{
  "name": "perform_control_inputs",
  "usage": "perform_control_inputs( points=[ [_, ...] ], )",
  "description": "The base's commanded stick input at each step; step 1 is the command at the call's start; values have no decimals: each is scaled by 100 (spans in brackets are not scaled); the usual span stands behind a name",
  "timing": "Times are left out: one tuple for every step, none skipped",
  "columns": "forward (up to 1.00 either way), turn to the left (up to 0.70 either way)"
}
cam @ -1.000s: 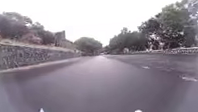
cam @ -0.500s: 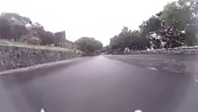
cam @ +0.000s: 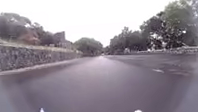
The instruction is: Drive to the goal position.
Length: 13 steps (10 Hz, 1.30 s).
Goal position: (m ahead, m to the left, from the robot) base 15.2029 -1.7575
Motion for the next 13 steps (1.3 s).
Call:
perform_control_inputs(
  points=[
    [70, 0],
    [70, 0],
    [70, 0],
    [70, 0],
    [70, 0],
    [70, 0],
    [70, 0],
    [70, 0],
    [70, 0],
    [70, 0],
    [70, 0],
    [70, 0],
    [70, 0]
  ],
)
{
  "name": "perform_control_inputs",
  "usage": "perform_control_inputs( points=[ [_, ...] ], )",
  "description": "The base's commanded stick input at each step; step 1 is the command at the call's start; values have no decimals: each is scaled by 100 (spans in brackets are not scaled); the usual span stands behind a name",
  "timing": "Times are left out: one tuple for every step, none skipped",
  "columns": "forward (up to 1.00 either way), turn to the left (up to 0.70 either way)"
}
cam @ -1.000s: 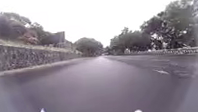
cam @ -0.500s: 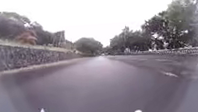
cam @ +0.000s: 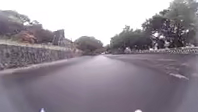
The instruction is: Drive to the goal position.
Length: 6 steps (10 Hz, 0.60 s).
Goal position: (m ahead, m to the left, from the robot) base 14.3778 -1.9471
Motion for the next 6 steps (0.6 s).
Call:
perform_control_inputs(
  points=[
    [70, 0],
    [70, 0],
    [70, 0],
    [70, 0],
    [70, 0],
    [70, 0]
  ],
)
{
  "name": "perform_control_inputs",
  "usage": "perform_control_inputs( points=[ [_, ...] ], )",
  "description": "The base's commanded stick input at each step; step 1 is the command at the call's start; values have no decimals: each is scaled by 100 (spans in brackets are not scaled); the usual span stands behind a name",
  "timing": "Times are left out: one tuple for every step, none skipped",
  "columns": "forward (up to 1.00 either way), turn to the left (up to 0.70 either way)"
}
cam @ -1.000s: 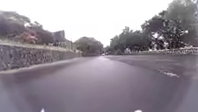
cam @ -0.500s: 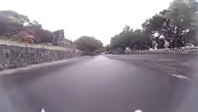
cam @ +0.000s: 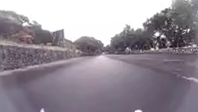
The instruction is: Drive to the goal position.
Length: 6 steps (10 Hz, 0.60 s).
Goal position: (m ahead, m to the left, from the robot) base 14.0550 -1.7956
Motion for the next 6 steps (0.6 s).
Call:
perform_control_inputs(
  points=[
    [70, 0],
    [70, 0],
    [70, 0],
    [70, 0],
    [70, 0],
    [70, 0]
  ],
)
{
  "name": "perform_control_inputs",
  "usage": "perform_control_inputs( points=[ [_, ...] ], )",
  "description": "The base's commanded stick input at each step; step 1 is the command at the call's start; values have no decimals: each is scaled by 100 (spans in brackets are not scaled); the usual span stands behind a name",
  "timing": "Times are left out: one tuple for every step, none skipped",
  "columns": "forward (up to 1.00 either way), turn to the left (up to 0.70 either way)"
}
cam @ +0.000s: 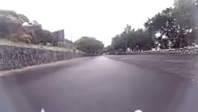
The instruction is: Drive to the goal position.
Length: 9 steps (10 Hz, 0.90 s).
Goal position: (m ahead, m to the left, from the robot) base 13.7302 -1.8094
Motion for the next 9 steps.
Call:
perform_control_inputs(
  points=[
    [70, 0],
    [70, 0],
    [70, 0],
    [70, 0],
    [70, 0],
    [70, 0],
    [70, 0],
    [70, 0],
    [70, 0]
  ],
)
